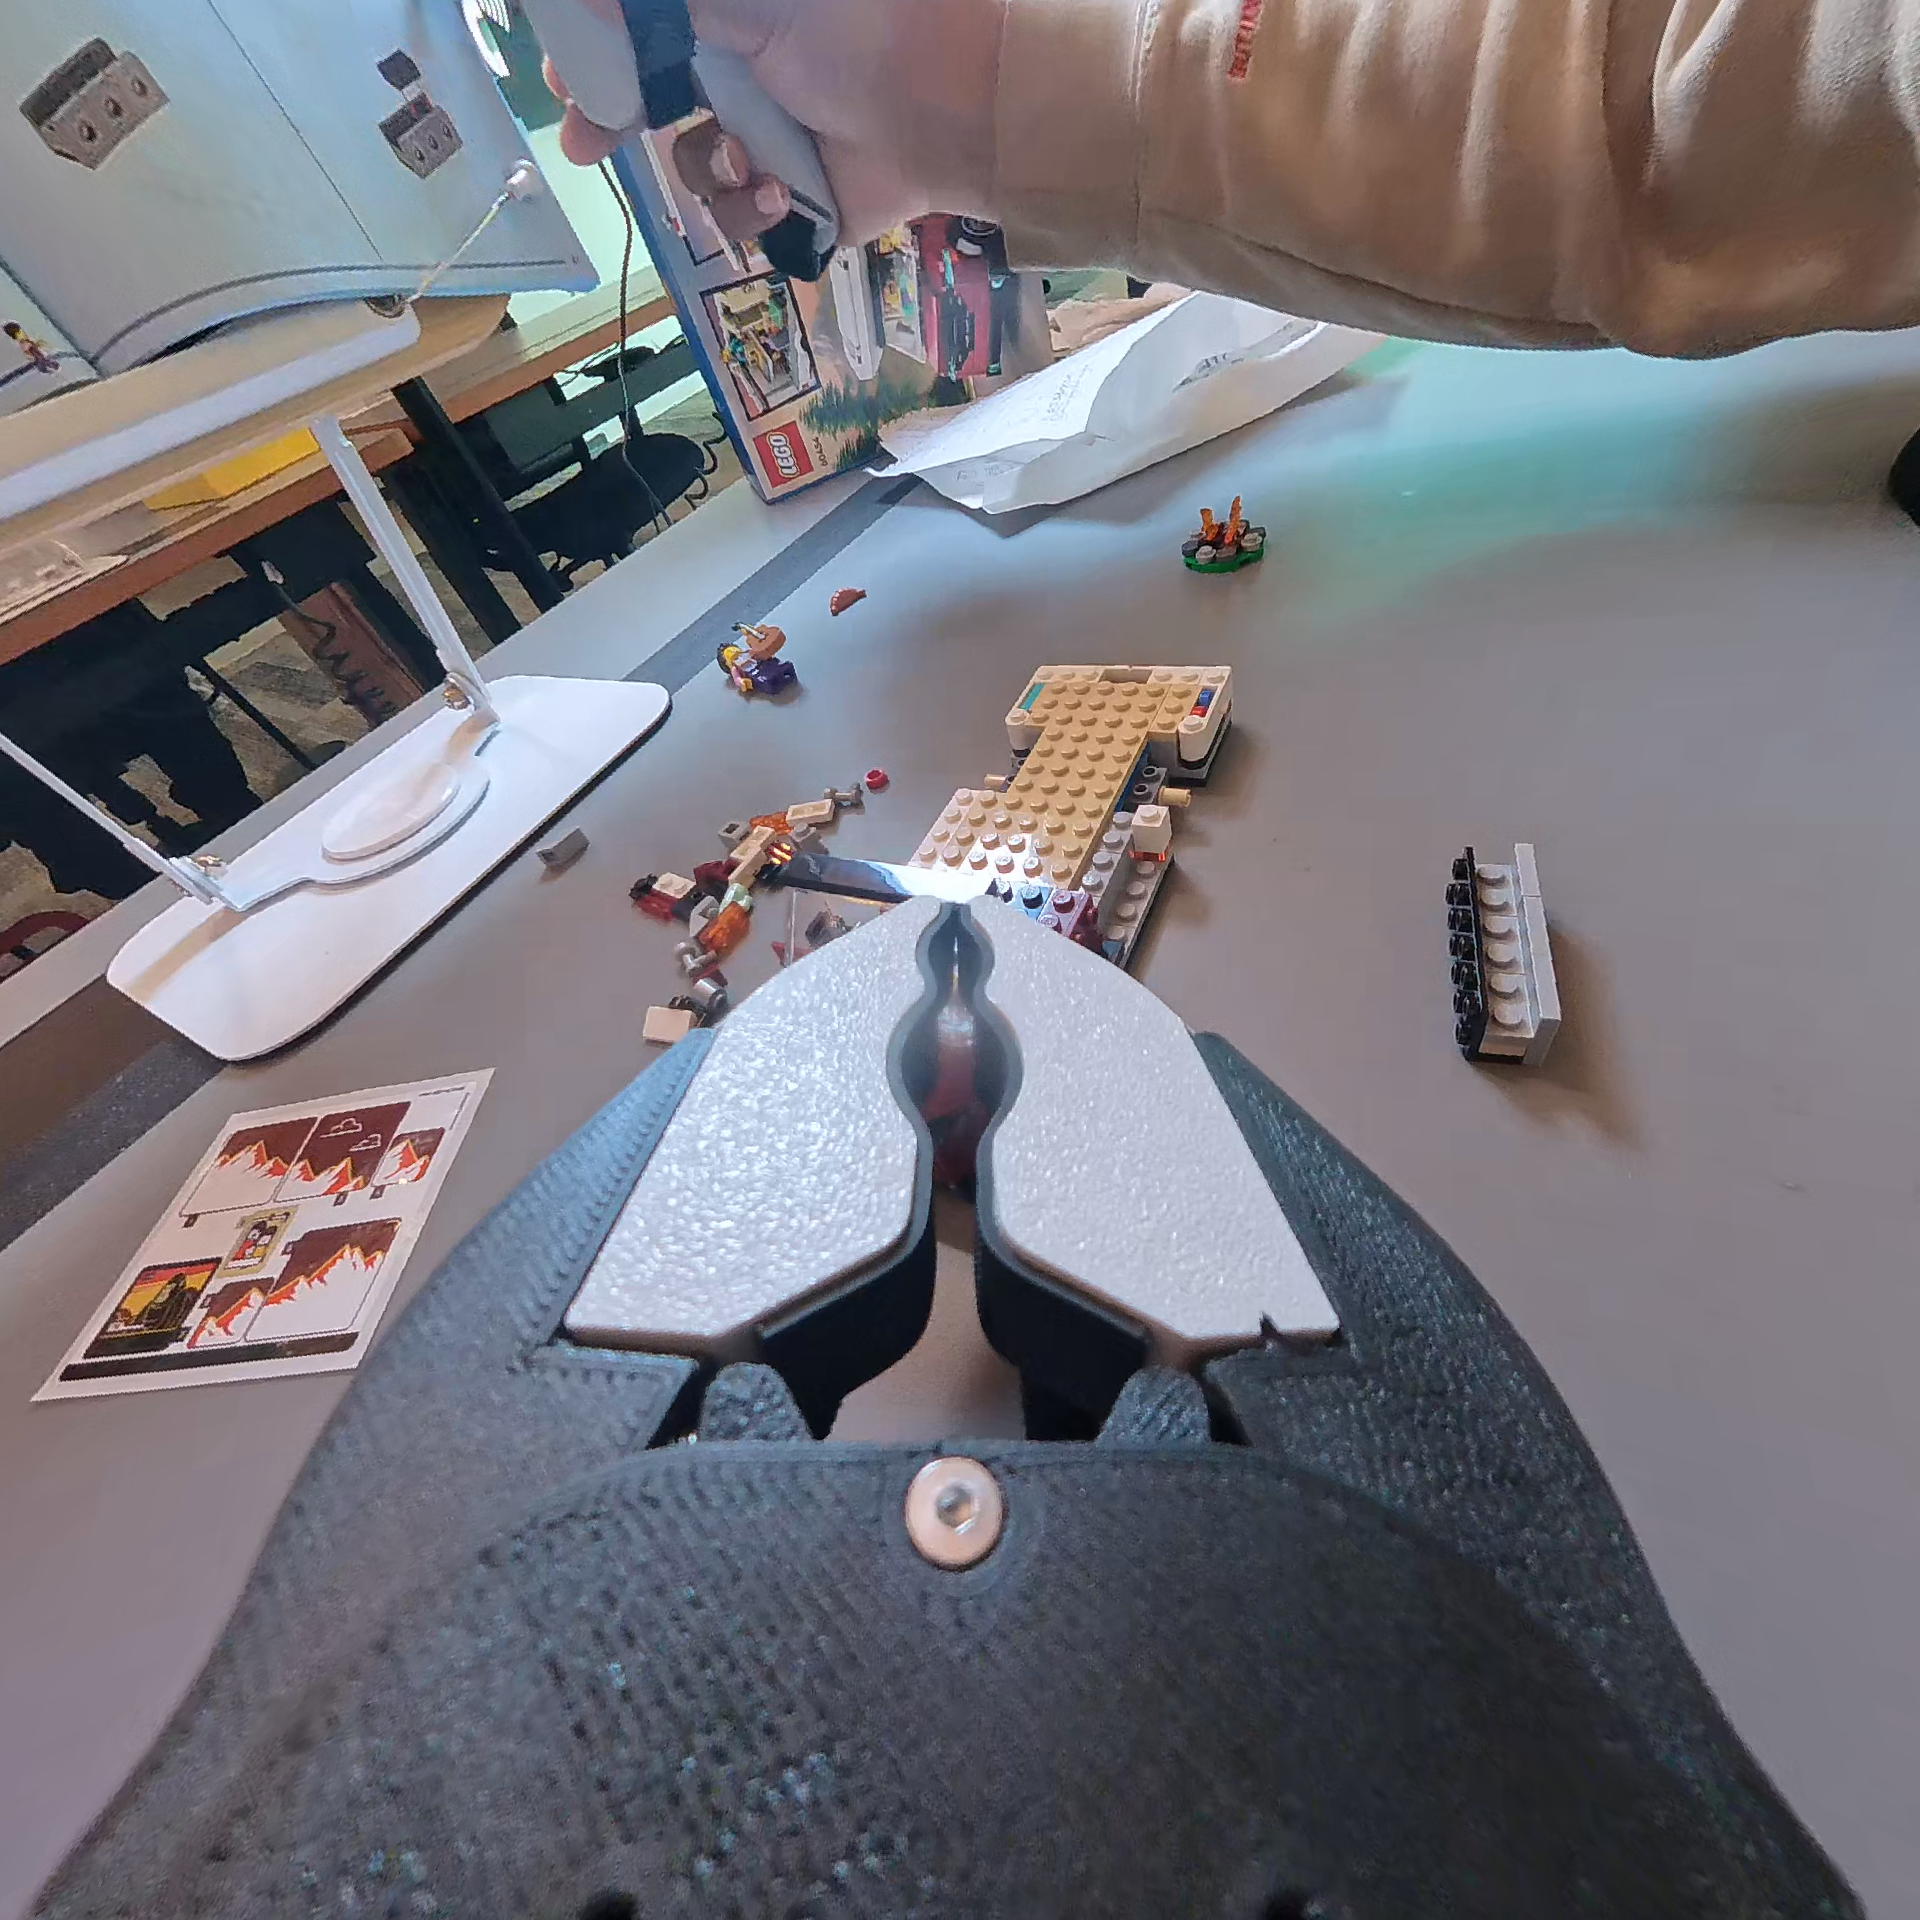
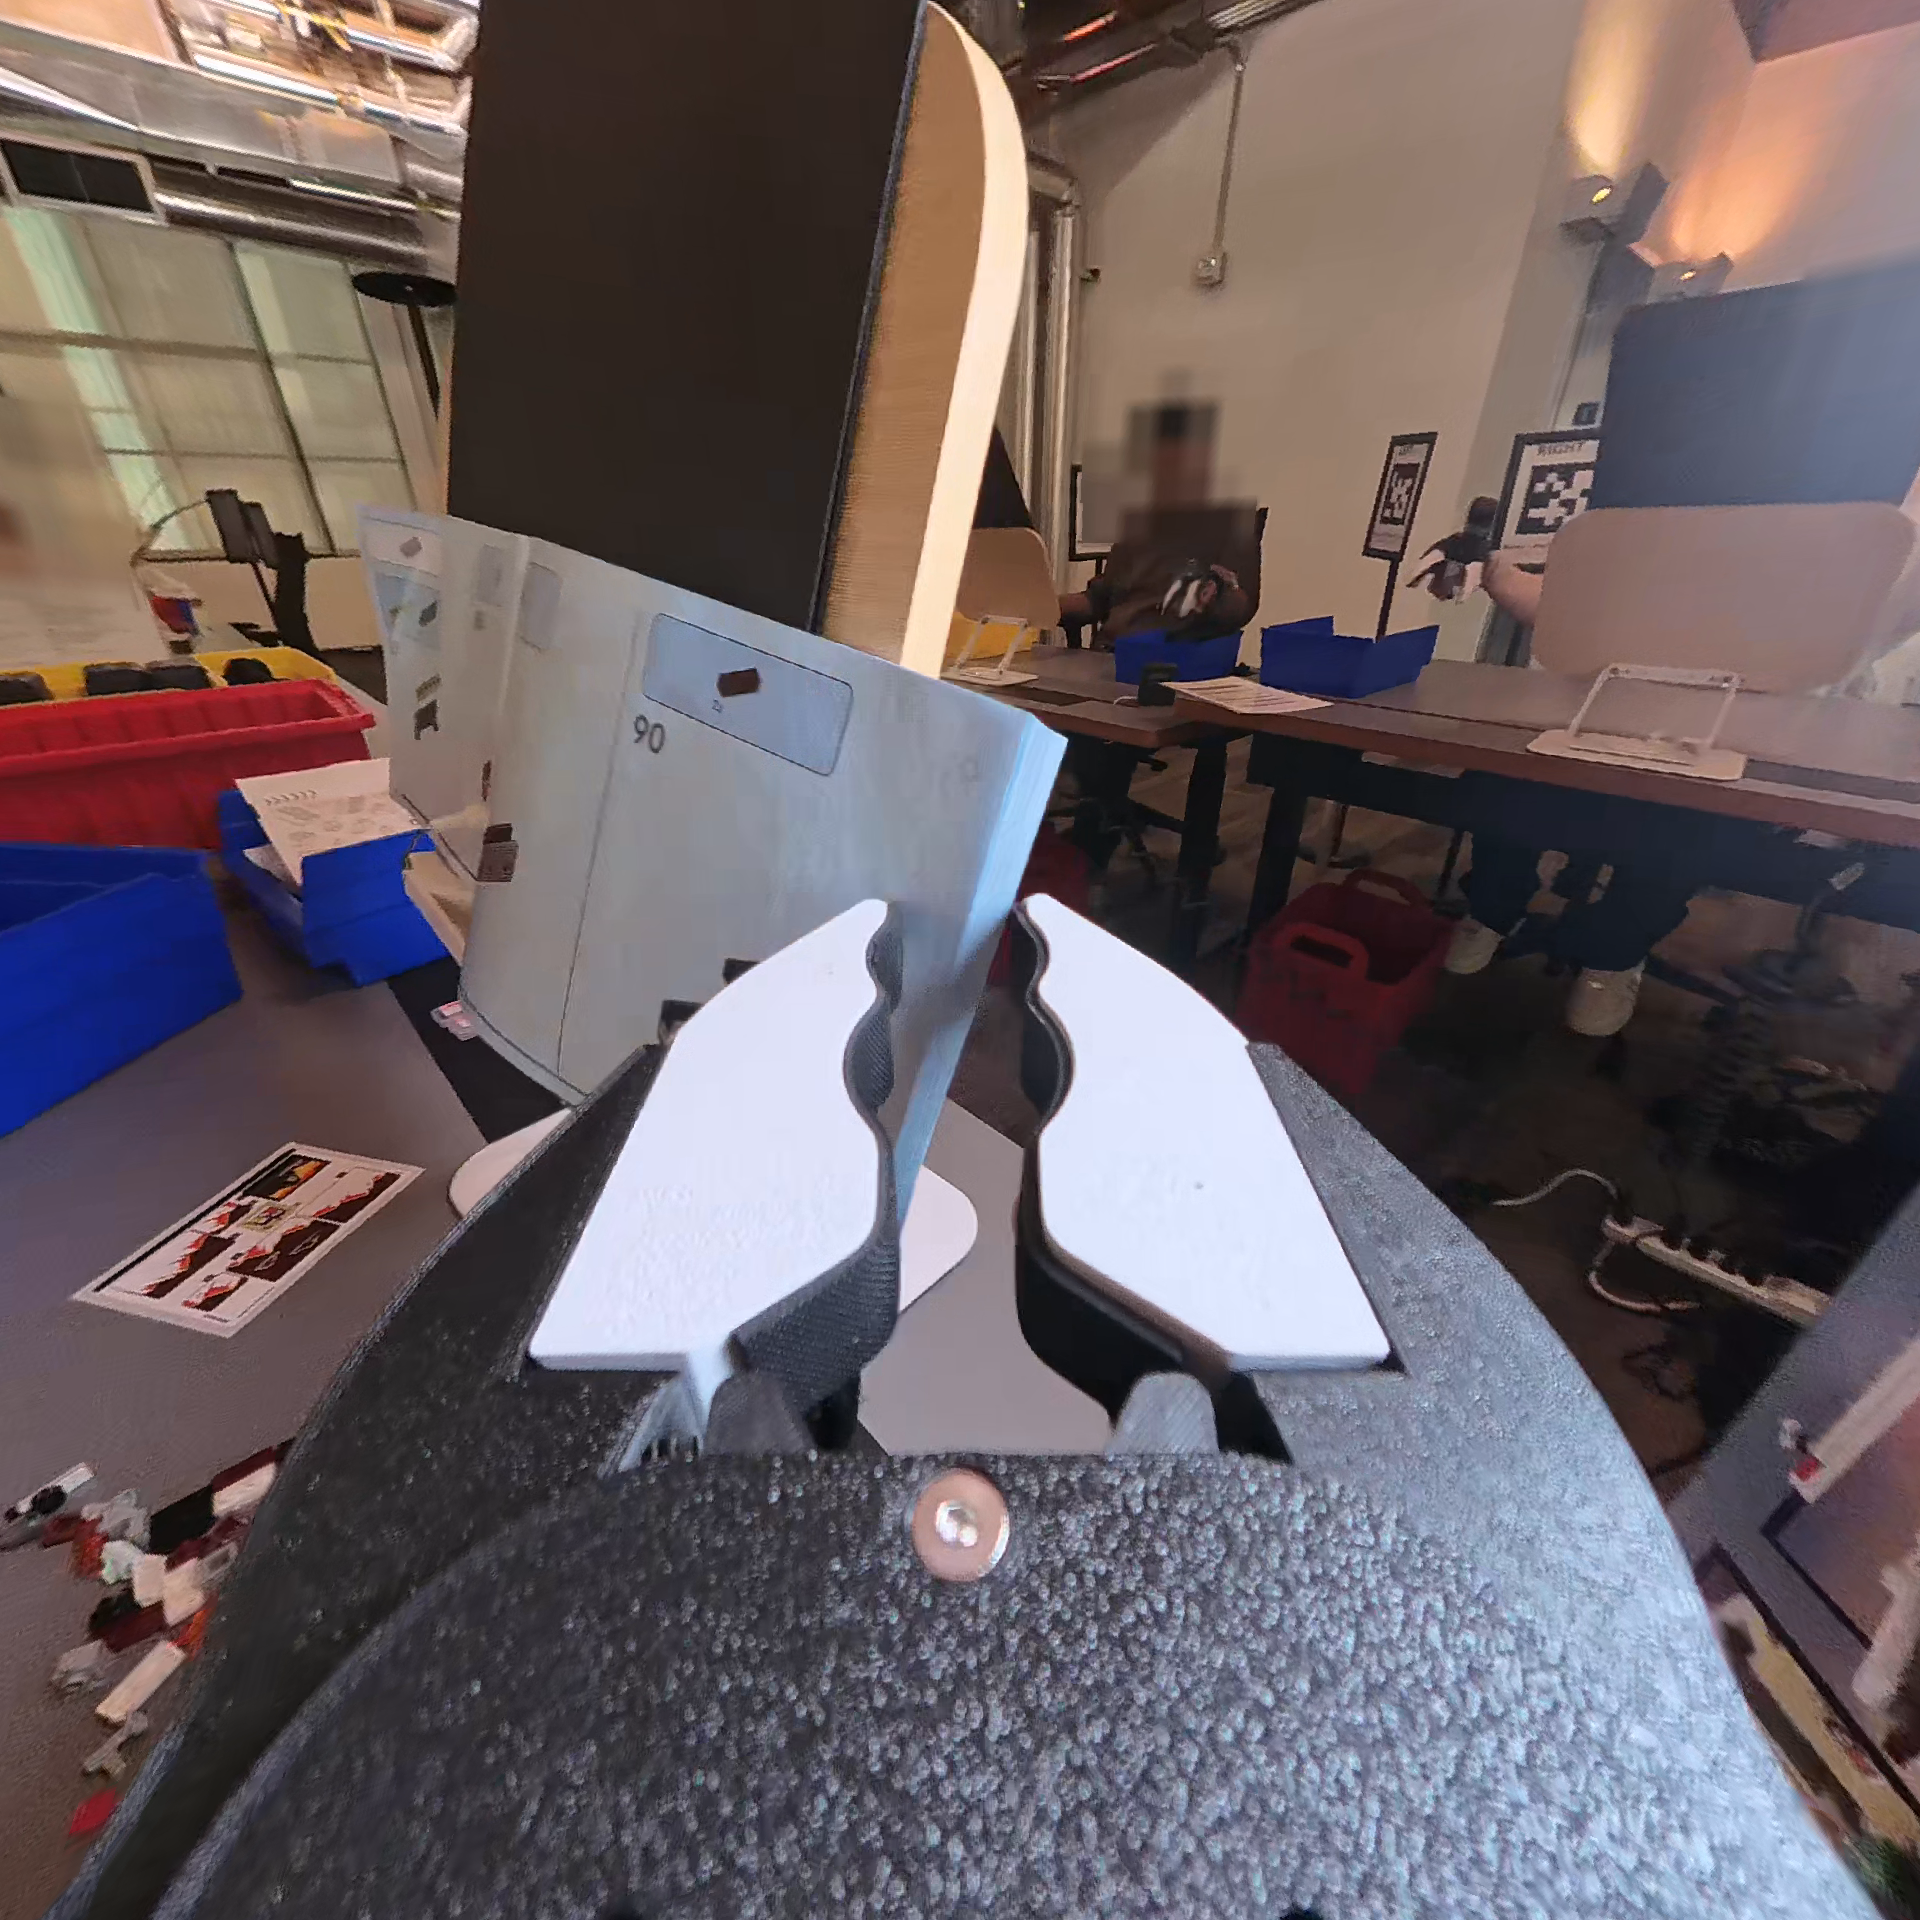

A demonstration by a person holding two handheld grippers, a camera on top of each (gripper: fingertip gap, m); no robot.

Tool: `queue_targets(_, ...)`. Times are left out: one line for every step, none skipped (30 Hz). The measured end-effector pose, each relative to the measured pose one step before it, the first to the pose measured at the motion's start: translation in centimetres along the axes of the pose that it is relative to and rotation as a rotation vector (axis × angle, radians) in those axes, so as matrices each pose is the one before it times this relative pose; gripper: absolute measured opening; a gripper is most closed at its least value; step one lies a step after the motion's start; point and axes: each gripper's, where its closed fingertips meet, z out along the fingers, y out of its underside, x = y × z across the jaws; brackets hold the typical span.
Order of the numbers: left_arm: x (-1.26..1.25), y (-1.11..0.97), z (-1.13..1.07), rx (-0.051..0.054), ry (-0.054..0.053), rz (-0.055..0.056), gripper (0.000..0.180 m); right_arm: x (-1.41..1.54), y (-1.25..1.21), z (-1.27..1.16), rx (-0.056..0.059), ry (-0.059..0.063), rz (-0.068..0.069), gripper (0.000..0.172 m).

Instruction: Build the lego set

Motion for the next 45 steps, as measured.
queue_targets(0.012,-0.005,-0.004,0.0004,0.0007,0.0005,0.000,0.389,0.077,-0.346,-0.0019,0.0309,-0.0066,0.020)
queue_targets(0.016,-0.004,-0.005,0.0003,0.0007,0.0001,0.000,0.384,0.034,-0.410,0.0000,0.0361,-0.0118,0.020)
queue_targets(0.002,-0.005,0.010,0.0004,0.0007,-0.0001,0.000,0.220,-0.025,-0.438,0.0023,0.0328,-0.0204,0.020)
queue_targets(0.009,0.004,-0.007,-0.0001,0.0011,-0.0002,0.000,-0.022,-0.080,-0.462,0.0041,0.0269,-0.0304,0.020)
queue_targets(0.011,0.001,0.007,0.0000,0.0010,-0.0007,0.000,-0.429,-0.087,-0.458,0.0067,0.0103,-0.0379,0.018)
queue_targets(-0.007,-0.016,0.003,0.0008,0.0004,-0.0004,0.000,-0.781,0.005,-0.402,0.0035,-0.0039,-0.0399,0.016)
queue_targets(-0.012,-0.002,0.003,0.0005,-0.0001,-0.0004,0.000,-0.975,0.239,-0.286,-0.0073,-0.0090,-0.0390,0.013)
queue_targets(-0.007,0.004,0.012,-0.0003,0.0002,-0.0007,0.000,-0.886,0.465,-0.168,-0.0194,0.0022,-0.0358,0.010)
queue_targets(-0.013,-0.005,-0.002,0.0006,-0.0009,-0.0007,0.000,-0.615,0.563,-0.105,-0.0235,0.0249,-0.0325,0.008)
queue_targets(-0.013,-0.018,0.009,0.0007,-0.0003,-0.0002,0.000,-0.424,0.525,-0.102,-0.0216,0.0397,-0.0256,0.003)
queue_targets(-0.017,0.010,0.020,-0.0010,-0.0003,-0.0004,0.000,-0.448,0.396,-0.094,-0.0149,0.0383,-0.0142,0.000)
queue_targets(-0.024,0.010,0.020,-0.0010,-0.0010,-0.0005,0.000,-0.619,0.306,-0.064,-0.0128,0.0233,-0.0027,0.000)
queue_targets(-0.033,-0.006,0.010,0.0005,-0.0021,-0.0002,0.000,-0.708,0.208,-0.029,-0.0101,0.0109,0.0025,0.000)
queue_targets(-0.029,0.009,0.021,-0.0010,-0.0015,-0.0007,0.000,-0.617,0.077,0.003,-0.0031,0.0093,0.0023,0.000)
queue_targets(-0.043,0.020,0.017,-0.0015,-0.0016,-0.0010,0.000,-0.543,-0.010,0.032,0.0006,0.0037,0.0026,0.000)
queue_targets(-0.026,0.016,0.017,-0.0015,-0.0014,-0.0010,0.000,-0.492,-0.016,0.087,-0.0010,-0.0026,0.0059,0.000)
queue_targets(-0.012,0.016,0.016,-0.0010,-0.0016,-0.0001,0.000,-0.390,-0.031,0.117,-0.0022,-0.0049,0.0076,0.001)
queue_targets(-0.012,0.001,-0.003,-0.0003,-0.0016,0.0007,0.000,-0.270,-0.073,0.128,0.0007,-0.0043,0.0056,0.002)
queue_targets(-0.021,-0.004,0.007,0.0001,-0.0016,0.0008,0.000,-0.147,-0.138,0.111,0.0050,-0.0021,0.0040,0.003)
queue_targets(-0.011,-0.005,0.008,0.0001,-0.0009,0.0008,0.000,-0.037,-0.165,0.097,0.0051,0.0016,0.0035,0.003)
queue_targets(-0.004,0.010,0.002,-0.0001,-0.0004,0.0003,0.000,0.023,-0.192,0.085,0.0047,0.0028,0.0027,0.003)
queue_targets(-0.022,-0.012,0.001,0.0005,-0.0007,-0.0005,0.000,0.047,-0.254,0.074,0.0076,0.0021,0.0023,0.004)
queue_targets(-0.027,-0.010,0.003,0.0006,-0.0006,-0.0014,0.000,0.109,-0.289,0.065,0.0080,0.0051,0.0003,0.005)
queue_targets(-0.019,-0.005,0.000,0.0009,-0.0007,-0.0015,0.000,0.179,-0.291,0.074,0.0074,0.0069,-0.0009,0.005)
queue_targets(-0.011,-0.013,-0.010,0.0008,-0.0001,-0.0009,0.000,0.182,-0.213,0.101,0.0032,0.0052,0.0012,0.005)
queue_targets(-0.004,-0.011,-0.006,0.0011,-0.0005,-0.0002,0.000,0.192,-0.170,0.112,0.0009,0.0043,0.0043,0.006)
queue_targets(0.006,-0.012,-0.012,0.0012,0.0002,0.0005,0.000,0.191,-0.188,0.098,0.0037,0.0040,0.0046,0.007)
queue_targets(0.012,-0.003,-0.006,0.0002,0.0006,0.0004,0.000,0.153,-0.163,0.068,0.0033,0.0029,0.0026,0.007)
queue_targets(0.000,0.000,0.012,-0.0003,0.0000,-0.0001,0.000,0.133,-0.139,0.081,0.0026,0.0027,0.0011,0.007)
queue_targets(-0.010,0.007,0.006,-0.0002,0.0005,-0.0006,0.000,0.091,-0.102,0.067,0.0024,0.0015,0.0006,0.008)
queue_targets(0.005,-0.015,0.001,0.0005,0.0003,-0.0005,0.000,0.064,-0.102,0.058,0.0022,0.0005,0.0018,0.008)
queue_targets(-0.005,-0.013,-0.009,0.0015,0.0001,0.0001,0.000,0.052,-0.118,0.056,0.0036,0.0015,0.0003,0.008)
queue_targets(0.004,-0.032,-0.021,0.0023,0.0001,0.0005,0.000,0.035,-0.127,0.066,0.0027,0.0017,-0.0037,0.008)
queue_targets(0.008,-0.029,-0.027,0.0030,0.0003,0.0005,0.000,0.011,-0.128,0.100,0.0001,0.0020,-0.0058,0.008)
queue_targets(-0.002,-0.040,-0.034,0.0033,0.0000,0.0003,0.000,-0.011,-0.185,0.115,0.0006,0.0010,-0.0039,0.008)
queue_targets(-0.007,-0.022,-0.031,0.0025,-0.0008,0.0007,0.000,-0.032,-0.222,0.136,0.0008,-0.0008,-0.0012,0.008)
queue_targets(-0.006,-0.013,-0.041,0.0020,-0.0002,0.0008,0.000,-0.052,-0.260,0.171,-0.0008,-0.0016,-0.0006,0.008)
queue_targets(-0.015,-0.030,-0.039,0.0026,-0.0009,0.0004,0.000,-0.028,-0.328,0.153,0.0017,0.0004,-0.0016,0.009)
queue_targets(-0.002,-0.033,-0.038,0.0028,0.0000,0.0003,0.000,-0.003,-0.418,0.137,0.0045,0.0031,-0.0047,0.009)
queue_targets(-0.015,-0.077,-0.057,0.0033,-0.0010,0.0008,0.000,0.006,-0.433,0.132,0.0032,0.0046,-0.0092,0.010)
queue_targets(-0.004,-0.137,-0.088,0.0065,-0.0017,0.0023,0.000,0.003,-0.405,0.160,0.0013,0.0038,-0.0106,0.010)
queue_targets(0.004,-0.152,-0.089,0.0066,-0.0012,0.0036,0.000,-0.008,-0.333,0.193,-0.0016,0.0020,-0.0070,0.011)
queue_targets(0.032,-0.126,-0.081,0.0052,-0.0007,0.0051,0.000,-0.011,-0.277,0.211,-0.0039,0.0002,-0.0031,0.012)
queue_targets(0.043,-0.147,-0.087,0.0057,-0.0007,0.0059,0.000,-0.005,-0.233,0.196,-0.0047,-0.0002,-0.0027,0.013)
queue_targets(0.037,-0.150,-0.088,0.0063,-0.0001,0.0050,0.000,-0.003,-0.200,0.161,-0.0053,0.0019,-0.0048,0.014)
